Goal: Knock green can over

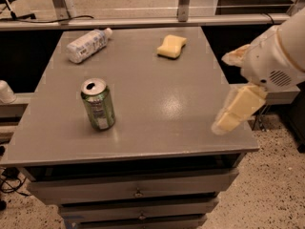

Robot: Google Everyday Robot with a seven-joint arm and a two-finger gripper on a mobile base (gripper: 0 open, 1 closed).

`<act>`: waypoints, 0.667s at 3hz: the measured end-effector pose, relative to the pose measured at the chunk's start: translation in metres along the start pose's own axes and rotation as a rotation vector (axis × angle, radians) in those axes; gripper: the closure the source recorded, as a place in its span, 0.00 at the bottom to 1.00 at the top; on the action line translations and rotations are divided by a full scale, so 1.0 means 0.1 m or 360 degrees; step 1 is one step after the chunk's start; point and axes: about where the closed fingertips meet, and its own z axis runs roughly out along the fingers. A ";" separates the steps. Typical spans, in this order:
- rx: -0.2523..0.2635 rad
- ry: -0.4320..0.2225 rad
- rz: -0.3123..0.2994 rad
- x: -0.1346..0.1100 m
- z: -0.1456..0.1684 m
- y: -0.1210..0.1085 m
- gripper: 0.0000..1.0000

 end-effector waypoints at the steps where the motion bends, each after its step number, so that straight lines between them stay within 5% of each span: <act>1: -0.0089 -0.0299 0.0082 -0.22 0.42 0.14 0.00; 2: -0.0199 -0.0568 0.0176 -0.45 0.67 0.30 0.00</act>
Offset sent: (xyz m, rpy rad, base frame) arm -0.0014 0.1212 -0.0418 0.7082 0.1085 0.0573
